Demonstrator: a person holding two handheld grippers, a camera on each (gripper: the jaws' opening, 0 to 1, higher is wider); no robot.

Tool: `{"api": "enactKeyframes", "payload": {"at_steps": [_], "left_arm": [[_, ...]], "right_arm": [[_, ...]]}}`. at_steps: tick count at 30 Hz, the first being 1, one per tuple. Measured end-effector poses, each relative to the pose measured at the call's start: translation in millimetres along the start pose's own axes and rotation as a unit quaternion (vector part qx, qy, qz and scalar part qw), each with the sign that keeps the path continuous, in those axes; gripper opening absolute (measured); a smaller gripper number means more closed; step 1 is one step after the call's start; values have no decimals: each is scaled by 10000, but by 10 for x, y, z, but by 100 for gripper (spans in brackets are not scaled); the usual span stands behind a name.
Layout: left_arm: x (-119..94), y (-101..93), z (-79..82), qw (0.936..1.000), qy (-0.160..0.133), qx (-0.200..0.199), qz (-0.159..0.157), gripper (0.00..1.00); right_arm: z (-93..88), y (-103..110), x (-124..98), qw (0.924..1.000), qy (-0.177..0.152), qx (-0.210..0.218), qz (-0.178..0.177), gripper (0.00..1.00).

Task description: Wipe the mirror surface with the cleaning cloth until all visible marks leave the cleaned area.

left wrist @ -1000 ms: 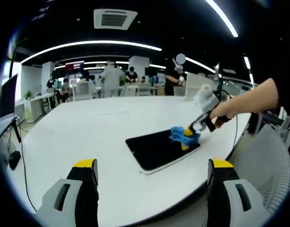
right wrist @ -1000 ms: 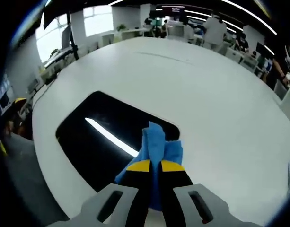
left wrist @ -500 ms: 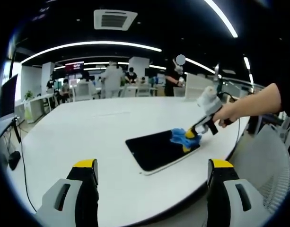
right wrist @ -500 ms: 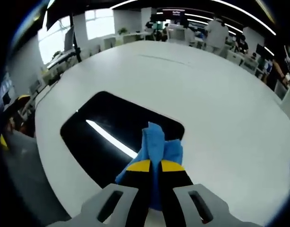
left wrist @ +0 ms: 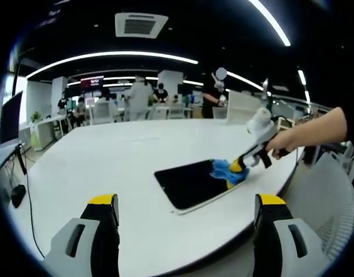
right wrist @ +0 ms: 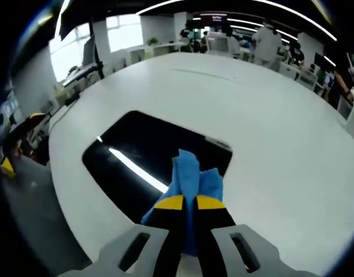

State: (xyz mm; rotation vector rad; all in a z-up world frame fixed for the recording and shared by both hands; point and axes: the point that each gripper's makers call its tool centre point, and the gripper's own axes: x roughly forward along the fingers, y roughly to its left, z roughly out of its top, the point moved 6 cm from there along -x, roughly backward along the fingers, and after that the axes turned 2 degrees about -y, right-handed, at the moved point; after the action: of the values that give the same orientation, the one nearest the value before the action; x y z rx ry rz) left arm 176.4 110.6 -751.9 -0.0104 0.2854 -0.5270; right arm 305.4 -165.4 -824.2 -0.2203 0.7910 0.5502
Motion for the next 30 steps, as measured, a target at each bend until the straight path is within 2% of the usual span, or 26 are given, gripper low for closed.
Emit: {"api": "enactKeyframes", "payload": {"at_steps": [12,30], "left_arm": [[-2,0,-9,10000,45,-3,-1,98],[0,-2,-1,10000,-12,14,11,99]], "right_arm": [[-98,94,-85,9996,-78,-154,219,0],[-128,69,-81,9986,-367,-126,346,0]]}}
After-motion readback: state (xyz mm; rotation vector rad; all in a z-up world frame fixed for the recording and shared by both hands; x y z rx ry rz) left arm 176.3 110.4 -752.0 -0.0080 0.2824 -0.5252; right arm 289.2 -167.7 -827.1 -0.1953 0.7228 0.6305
